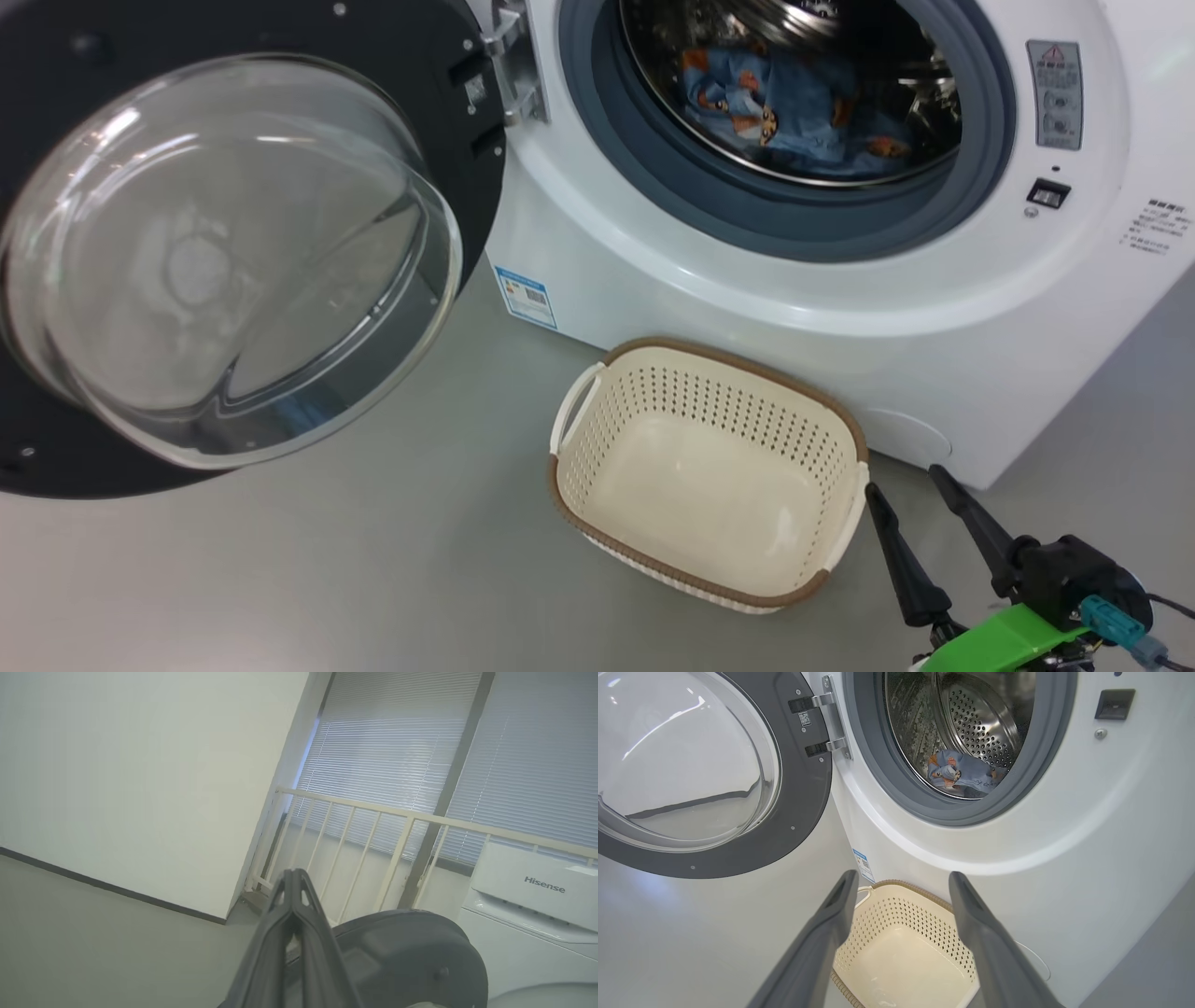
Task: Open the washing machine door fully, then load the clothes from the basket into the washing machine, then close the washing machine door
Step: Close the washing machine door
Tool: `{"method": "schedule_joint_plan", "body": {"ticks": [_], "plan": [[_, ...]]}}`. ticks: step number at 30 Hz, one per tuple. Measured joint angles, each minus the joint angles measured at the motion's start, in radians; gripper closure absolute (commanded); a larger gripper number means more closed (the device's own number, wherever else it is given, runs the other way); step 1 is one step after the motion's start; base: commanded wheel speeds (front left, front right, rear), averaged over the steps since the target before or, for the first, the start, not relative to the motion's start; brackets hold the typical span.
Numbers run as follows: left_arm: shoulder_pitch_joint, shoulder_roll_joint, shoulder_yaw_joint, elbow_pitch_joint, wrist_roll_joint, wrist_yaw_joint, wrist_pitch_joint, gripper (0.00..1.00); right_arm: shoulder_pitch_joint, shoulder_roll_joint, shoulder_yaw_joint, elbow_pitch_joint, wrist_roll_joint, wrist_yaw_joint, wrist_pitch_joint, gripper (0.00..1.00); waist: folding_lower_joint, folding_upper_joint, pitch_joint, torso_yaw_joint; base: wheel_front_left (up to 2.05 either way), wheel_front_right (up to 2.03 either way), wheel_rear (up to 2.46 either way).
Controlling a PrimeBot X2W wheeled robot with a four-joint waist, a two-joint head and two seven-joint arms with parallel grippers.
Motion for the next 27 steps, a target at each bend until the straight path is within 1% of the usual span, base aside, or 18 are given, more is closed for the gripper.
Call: {"method": "schedule_joint_plan", "body": {"ticks": [3, 5, 6, 8, 10, 11, 15, 19, 20, 23, 27], "plan": [[-0.067, 0.058, -0.040, 0.115, -0.136, 0.000, 0.002, 1.00, -0.018, -0.008, 0.004, -0.002, 0.000, 0.000, 0.000, 0.00, 0.0000, 0.0000, 0.027, -0.009, 0.00, 0.00, 0.00], [-0.110, 0.095, -0.062, 0.195, -0.236, 0.000, 0.050, 1.00, -0.031, -0.010, 0.007, -0.003, 0.000, 0.000, 0.000, 0.00, 0.0000, 0.0000, 0.044, -0.017, 0.00, 0.00, 0.00], [-0.110, 0.095, -0.062, 0.195, -0.236, 0.000, 0.050, 1.00, -0.031, -0.010, 0.007, -0.003, 0.000, 0.000, 0.000, 0.00, 0.0000, 0.0000, 0.044, -0.017, 0.00, 0.00, 0.00], [-0.150, 0.127, -0.076, 0.255, -0.336, 0.000, 0.117, 1.00, -0.044, -0.010, 0.008, -0.004, 0.000, 0.000, 0.000, 0.00, -0.0001, 0.0000, 0.060, -0.024, 0.00, 0.00, 0.00], [-0.193, 0.147, -0.068, 0.317, -0.430, 0.001, 0.187, 1.00, -0.049, -0.011, 0.009, -0.004, -0.002, 0.000, 0.000, 0.00, 0.0000, 0.0000, 0.075, -0.032, 0.00, 0.00, 0.00], [-0.206, 0.160, -0.074, 0.337, -0.460, 0.001, 0.225, 1.00, -0.053, -0.012, 0.009, -0.005, -0.005, 0.000, 0.000, 0.00, 0.0000, 0.0000, 0.081, -0.035, 0.00, 0.00, 0.00], [-0.231, 0.206, -0.099, 0.408, -0.531, 0.001, 0.372, 1.00, -0.056, -0.015, 0.009, -0.007, -0.008, 0.000, 0.000, 0.00, 0.0000, 0.0000, 0.101, -0.048, 0.00, 0.00, 0.00], [-0.252, 0.225, -0.116, 0.446, -0.588, 0.001, 0.486, 1.00, -0.056, -0.019, 0.009, -0.014, -0.009, 0.000, 0.000, 0.00, 0.0000, 0.0000, 0.118, -0.056, 0.00, 0.00, 0.00], [-0.265, 0.235, -0.116, 0.464, -0.617, 0.001, 0.531, 1.00, -0.056, -0.021, 0.010, -0.017, -0.011, 0.000, 0.000, 0.00, 0.0000, 0.0000, 0.126, -0.058, 0.00, 0.00, 0.00], [-0.272, 0.251, -0.118, 0.493, -0.629, 0.001, 0.579, 1.00, -0.057, -0.025, 0.010, -0.021, -0.011, 0.000, 0.000, 0.00, 0.0000, 0.0000, 0.137, -0.059, 0.00, 0.00, 0.00], [-0.273, 0.258, -0.125, 0.524, -0.639, 0.001, 0.634, 1.00, -0.059, -0.035, 0.010, -0.025, -0.018, 0.000, 0.000, 0.00, 0.0000, 0.0000, 0.148, -0.058, 0.00, 0.00, 0.00]]}}
